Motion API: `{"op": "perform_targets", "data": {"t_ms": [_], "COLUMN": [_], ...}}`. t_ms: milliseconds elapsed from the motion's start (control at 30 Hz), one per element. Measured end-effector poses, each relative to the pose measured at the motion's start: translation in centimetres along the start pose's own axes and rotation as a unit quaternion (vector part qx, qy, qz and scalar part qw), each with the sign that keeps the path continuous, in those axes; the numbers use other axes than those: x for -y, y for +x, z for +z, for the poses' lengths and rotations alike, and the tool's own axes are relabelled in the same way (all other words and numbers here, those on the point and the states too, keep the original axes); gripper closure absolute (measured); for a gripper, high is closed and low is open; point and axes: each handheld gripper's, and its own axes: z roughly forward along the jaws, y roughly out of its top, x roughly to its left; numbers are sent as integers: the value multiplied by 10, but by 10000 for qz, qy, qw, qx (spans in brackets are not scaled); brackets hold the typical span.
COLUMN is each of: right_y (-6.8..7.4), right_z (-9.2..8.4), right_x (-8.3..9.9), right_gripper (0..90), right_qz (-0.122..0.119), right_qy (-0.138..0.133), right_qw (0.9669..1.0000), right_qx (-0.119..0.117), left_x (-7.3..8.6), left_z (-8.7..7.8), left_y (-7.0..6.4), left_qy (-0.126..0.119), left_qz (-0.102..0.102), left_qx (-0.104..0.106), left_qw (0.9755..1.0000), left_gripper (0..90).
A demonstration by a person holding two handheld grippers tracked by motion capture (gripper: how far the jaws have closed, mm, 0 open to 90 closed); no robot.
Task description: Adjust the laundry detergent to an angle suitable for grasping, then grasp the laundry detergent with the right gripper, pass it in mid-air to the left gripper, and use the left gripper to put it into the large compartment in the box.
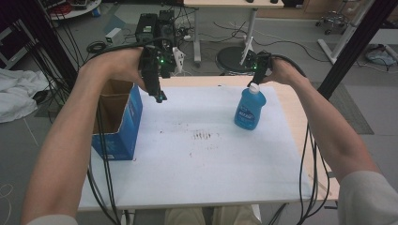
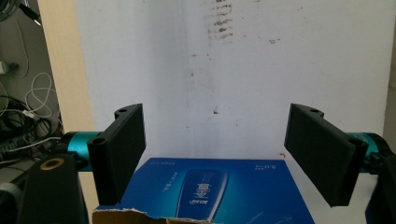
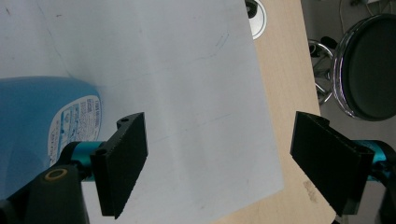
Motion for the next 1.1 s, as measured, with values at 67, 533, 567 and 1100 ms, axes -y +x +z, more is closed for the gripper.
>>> {"op": "perform_targets", "data": {"t_ms": [67, 533, 567, 1100], "right_y": [0, 1, 0, -1], "right_z": [0, -5, -6, -5], "right_x": [0, 4, 5, 13], "right_gripper": [181, 182, 182, 182], "right_qz": [-68, 31, 57, 154], "right_qy": [-3, 20, 9, -75], "right_qw": [10000, 10000, 10000, 9998], "right_qx": [6, 28, 41, 26], "left_x": [1, -5, -5, -15], "left_z": [1, -3, -3, 4], "left_y": [-1, -8, -9, -9], "left_qy": [-14, -2, -11, 34], "left_qz": [-18, -36, -32, 50], "left_qx": [-10, -27, -20, 20], "left_qw": [10000, 10000, 10000, 10000], "left_gripper": [207, 207, 207, 207]}}
